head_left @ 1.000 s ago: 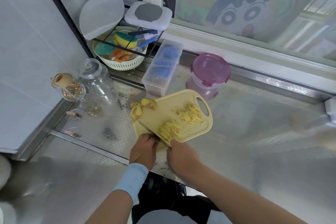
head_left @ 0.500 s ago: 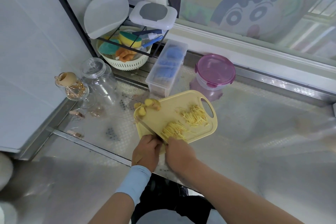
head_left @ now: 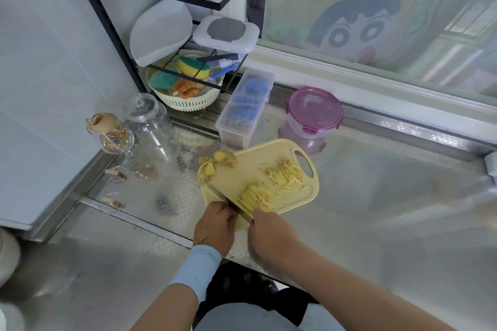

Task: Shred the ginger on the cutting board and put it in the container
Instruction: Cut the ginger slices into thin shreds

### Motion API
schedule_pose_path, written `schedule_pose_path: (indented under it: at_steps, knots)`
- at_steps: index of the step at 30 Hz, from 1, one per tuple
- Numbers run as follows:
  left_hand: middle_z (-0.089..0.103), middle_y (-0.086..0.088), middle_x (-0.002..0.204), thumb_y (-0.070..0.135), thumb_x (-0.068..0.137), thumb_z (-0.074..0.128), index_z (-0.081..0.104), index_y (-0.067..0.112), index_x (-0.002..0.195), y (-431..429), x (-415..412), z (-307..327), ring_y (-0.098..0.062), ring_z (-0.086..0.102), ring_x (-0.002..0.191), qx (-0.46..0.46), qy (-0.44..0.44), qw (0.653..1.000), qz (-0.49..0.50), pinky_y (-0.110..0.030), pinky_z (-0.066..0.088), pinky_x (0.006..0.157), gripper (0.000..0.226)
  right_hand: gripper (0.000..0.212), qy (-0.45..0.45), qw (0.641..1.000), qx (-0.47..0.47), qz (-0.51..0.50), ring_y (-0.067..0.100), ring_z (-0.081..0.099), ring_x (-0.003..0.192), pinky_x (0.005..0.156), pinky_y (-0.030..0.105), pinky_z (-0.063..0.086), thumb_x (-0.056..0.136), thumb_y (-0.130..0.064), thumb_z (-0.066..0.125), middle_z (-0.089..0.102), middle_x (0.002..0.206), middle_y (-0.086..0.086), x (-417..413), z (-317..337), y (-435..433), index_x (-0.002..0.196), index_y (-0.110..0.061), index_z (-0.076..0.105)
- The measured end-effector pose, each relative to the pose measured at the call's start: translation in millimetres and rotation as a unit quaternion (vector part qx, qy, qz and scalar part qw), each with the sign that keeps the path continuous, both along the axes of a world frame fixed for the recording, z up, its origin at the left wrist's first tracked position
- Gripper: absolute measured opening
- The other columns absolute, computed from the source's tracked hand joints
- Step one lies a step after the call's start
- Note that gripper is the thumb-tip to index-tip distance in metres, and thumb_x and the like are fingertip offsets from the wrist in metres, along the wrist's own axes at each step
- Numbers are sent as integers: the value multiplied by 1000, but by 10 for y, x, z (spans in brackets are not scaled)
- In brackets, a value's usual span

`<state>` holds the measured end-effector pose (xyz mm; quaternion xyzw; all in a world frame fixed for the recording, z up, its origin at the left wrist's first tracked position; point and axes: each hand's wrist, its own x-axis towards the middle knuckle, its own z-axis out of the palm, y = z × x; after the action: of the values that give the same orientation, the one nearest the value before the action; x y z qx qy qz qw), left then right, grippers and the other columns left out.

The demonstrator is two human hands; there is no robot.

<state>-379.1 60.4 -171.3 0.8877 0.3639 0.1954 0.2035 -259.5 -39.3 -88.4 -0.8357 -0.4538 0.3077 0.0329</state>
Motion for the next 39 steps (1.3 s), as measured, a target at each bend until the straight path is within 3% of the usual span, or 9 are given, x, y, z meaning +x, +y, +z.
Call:
schedule_pose_path:
  at_steps: [6,9,12,17,20,24,27,32,39]
  knots:
    - [65,3,86,10,75,79,73,20,75,-5,0,11,-11,47,88,-15,4,1000,1,-28,50,56,12,23,-11,1000,1,-6,30,63,103,80,36,50,99,-15,43,63,115,10,-49,-56,-6,120,-14,53]
    - [65,3,86,18,82,68,73,19,76,12,-4,9,-10,47,88,1,-15,1000,-7,-26,50,60,8,24,-21,1000,-7,-2,29,63,107,82,35,50,101,-17,43,63,118,10,-53,-76,43,123,-14,54]
    - [65,4,87,30,85,47,73,19,77,18,-30,17,-10,48,89,12,-27,999,-18,-22,48,63,30,25,-28,999,-12,13,28,63,110,87,35,51,104,-16,42,62,121,10,-32,-81,80,125,-11,56]
    - [65,2,87,27,85,49,73,17,78,7,-37,-1,-11,48,89,9,-30,999,-12,-17,38,73,27,22,-16,1000,2,4,30,63,108,80,35,49,104,-20,42,62,118,10,-25,-56,137,120,-12,55]
    - [65,3,85,17,80,66,73,17,77,41,-40,-24,-10,48,86,17,-22,1000,-9,-23,48,65,8,22,-17,1000,14,-2,30,64,103,78,35,49,103,-20,42,63,115,10,-42,-43,36,120,-13,53]
    - [65,3,83,29,83,48,72,18,75,50,-34,-19,-10,48,86,30,-30,999,-25,-24,51,59,28,15,-19,999,27,-5,27,63,91,72,35,50,102,-20,42,63,103,7,-49,-54,-96,113,-15,51]
    - [65,2,85,30,83,47,73,17,75,37,-36,-16,-10,49,87,29,-33,999,-26,-23,49,60,30,13,-22,1000,17,-8,25,59,84,67,34,45,102,-20,42,58,94,5,-57,-100,-99,110,-15,50]
    - [64,3,85,29,83,48,72,18,75,20,-45,-18,-10,49,87,23,-39,999,-18,-23,47,58,28,19,-13,1000,5,-25,30,65,99,70,33,44,101,-18,44,63,109,8,-94,-126,76,116,-15,55]
    - [63,2,87,20,82,57,70,17,78,7,-43,7,-12,48,88,14,-38,999,-22,-25,47,55,14,19,3,999,9,-36,32,65,95,68,33,45,99,-19,43,64,107,10,-70,-117,131,113,-15,56]
